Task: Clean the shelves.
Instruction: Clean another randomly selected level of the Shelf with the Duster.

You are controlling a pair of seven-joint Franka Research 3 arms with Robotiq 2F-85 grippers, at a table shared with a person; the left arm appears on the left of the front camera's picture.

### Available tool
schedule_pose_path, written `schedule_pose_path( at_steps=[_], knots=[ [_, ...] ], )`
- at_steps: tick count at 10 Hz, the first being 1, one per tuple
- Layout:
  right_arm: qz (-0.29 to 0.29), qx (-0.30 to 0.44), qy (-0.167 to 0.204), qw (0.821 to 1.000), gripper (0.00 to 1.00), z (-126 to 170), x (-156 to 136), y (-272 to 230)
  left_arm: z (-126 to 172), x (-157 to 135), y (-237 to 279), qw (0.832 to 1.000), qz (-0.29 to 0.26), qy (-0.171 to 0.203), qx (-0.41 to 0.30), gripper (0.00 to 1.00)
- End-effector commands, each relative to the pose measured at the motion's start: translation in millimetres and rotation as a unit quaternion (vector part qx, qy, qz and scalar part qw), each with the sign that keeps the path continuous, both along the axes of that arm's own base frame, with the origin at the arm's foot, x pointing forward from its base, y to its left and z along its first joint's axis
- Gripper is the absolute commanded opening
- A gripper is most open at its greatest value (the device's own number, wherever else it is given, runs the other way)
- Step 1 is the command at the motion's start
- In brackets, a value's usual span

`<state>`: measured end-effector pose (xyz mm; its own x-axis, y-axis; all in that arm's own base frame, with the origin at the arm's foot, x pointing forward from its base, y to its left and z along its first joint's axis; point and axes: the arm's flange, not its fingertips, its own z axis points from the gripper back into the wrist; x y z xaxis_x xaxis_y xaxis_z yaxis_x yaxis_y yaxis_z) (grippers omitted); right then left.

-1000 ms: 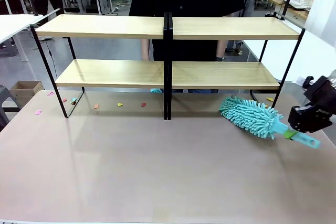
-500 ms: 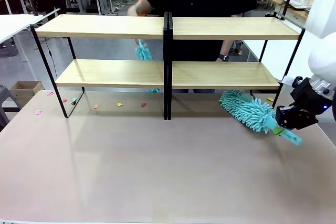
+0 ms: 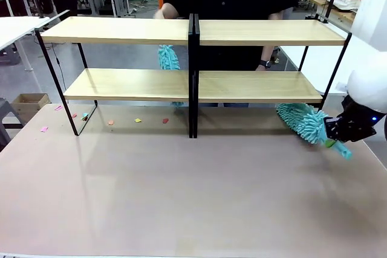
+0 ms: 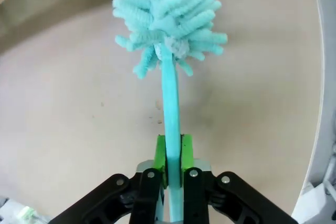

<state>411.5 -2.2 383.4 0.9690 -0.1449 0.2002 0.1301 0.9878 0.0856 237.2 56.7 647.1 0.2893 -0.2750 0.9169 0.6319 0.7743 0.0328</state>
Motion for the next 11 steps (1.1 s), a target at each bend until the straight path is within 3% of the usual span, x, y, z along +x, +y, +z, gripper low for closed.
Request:
schedule_pose_path(
  at_steps=[1, 4, 7, 10, 11],
  knots=[
    [-0.02, -0.088, -0.009, 0.996, 0.12, -8, -48, 20, -1, 1, 0, 1.0, -0.003, -0.001, -0.004, 1.0],
    [0.008, -0.086, -0.042, 0.995, 0.12, -2, -65, 38, -1, 1, 0, 1.0, -0.003, -0.001, -0.004, 1.0],
    [0.008, -0.139, -0.046, 0.989, 0.12, -4, -81, 48, -1, 1, 0, 1.0, -0.003, -0.001, -0.004, 1.0],
    [0.031, -0.101, -0.028, 0.994, 0.12, -5, -88, 45, -1, 1, 0, 1.0, -0.003, -0.001, -0.004, 1.0],
    [0.054, -0.066, 0.0, 0.996, 0.12, -2, -94, 41, -1, 1, 0, 1.0, -0.003, -0.001, -0.004, 1.0]
  ],
)
